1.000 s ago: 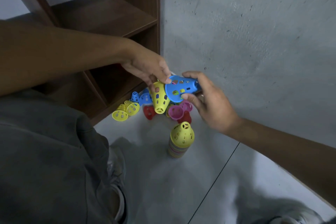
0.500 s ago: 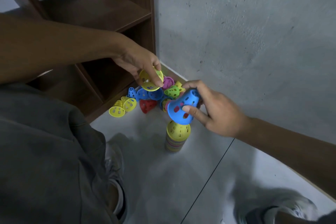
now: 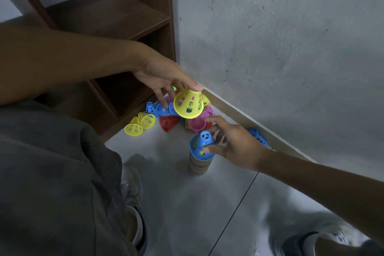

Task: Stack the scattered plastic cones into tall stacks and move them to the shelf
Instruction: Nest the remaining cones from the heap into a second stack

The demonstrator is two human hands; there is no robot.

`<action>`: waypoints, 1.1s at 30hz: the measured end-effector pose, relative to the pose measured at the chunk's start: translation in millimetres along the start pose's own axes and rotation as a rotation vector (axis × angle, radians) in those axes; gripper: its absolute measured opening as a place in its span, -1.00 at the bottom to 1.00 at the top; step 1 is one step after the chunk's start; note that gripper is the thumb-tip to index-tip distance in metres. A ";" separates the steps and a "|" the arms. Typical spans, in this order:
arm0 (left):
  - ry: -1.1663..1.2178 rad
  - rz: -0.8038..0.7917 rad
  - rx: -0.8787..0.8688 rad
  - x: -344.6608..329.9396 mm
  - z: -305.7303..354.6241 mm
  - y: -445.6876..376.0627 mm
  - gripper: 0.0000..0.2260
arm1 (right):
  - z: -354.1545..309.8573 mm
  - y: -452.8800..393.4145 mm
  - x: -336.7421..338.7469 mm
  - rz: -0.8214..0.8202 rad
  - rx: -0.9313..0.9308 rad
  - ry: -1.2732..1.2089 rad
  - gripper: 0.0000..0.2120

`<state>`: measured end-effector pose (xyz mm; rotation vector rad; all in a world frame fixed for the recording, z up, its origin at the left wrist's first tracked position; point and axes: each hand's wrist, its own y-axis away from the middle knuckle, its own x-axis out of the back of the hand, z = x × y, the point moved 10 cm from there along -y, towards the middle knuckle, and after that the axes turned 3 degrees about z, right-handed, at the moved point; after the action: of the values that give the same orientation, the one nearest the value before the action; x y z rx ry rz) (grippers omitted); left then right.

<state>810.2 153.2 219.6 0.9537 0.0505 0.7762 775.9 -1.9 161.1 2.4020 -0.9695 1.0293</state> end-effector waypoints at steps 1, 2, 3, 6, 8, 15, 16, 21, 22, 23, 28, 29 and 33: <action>-0.020 -0.016 0.005 -2.7 -0.6 -1.1 -0.40 | 2.6 -0.3 -0.3 -0.006 -0.012 -0.017 -0.31; -0.041 -0.029 0.008 -5.8 -0.7 -2.3 -0.37 | 5.0 -0.4 -0.2 -0.016 -0.021 -0.028 -0.30; -0.063 -0.041 0.006 -9.6 0.1 -3.5 -0.39 | 8.0 -0.4 0.2 -0.029 -0.025 -0.025 -0.30; -0.108 -0.070 0.000 -22.6 1.6 -9.1 -0.55 | 23.2 2.0 5.0 -0.057 -0.045 0.064 -0.31; -0.120 -0.087 0.002 -34.2 3.1 -12.5 -0.54 | 39.9 4.1 12.7 -0.053 -0.086 0.108 -0.33; -0.239 -0.133 0.062 -70.0 -6.9 -28.6 -0.43 | 98.4 8.2 33.7 -0.059 -0.234 0.224 -0.34; -0.262 -0.128 0.076 -72.2 -11.2 -31.2 -0.37 | 102.1 8.7 35.4 -0.059 -0.249 0.227 -0.34; -0.349 -0.117 0.125 -81.2 -31.5 -45.0 -0.18 | 105.7 4.4 34.5 -0.112 -0.269 0.262 -0.37; -0.360 -0.112 0.128 -82.4 -32.9 -47.4 -0.15 | 104.7 2.3 32.7 -0.124 -0.262 0.271 -0.38; -0.372 -0.104 0.129 -82.7 -33.5 -49.6 -0.13 | 103.3 0.3 31.0 -0.132 -0.255 0.277 -0.39; -0.348 -0.079 0.093 -73.7 -28.2 -54.3 -0.12 | 98.4 -7.5 26.7 -0.148 -0.249 0.279 -0.45; -0.329 -0.067 0.092 -68.3 -28.8 -54.2 -0.14 | 97.4 -9.5 26.5 -0.145 -0.249 0.275 -0.47; -0.392 0.042 0.105 -33.6 -40.3 -54.4 -0.31 | 98.7 -19.9 20.9 -0.143 -0.248 0.262 -0.53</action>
<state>802.0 143.1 145.2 1.1956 -0.2738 0.6182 849.5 -51.4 109.0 2.0419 -0.7714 1.0691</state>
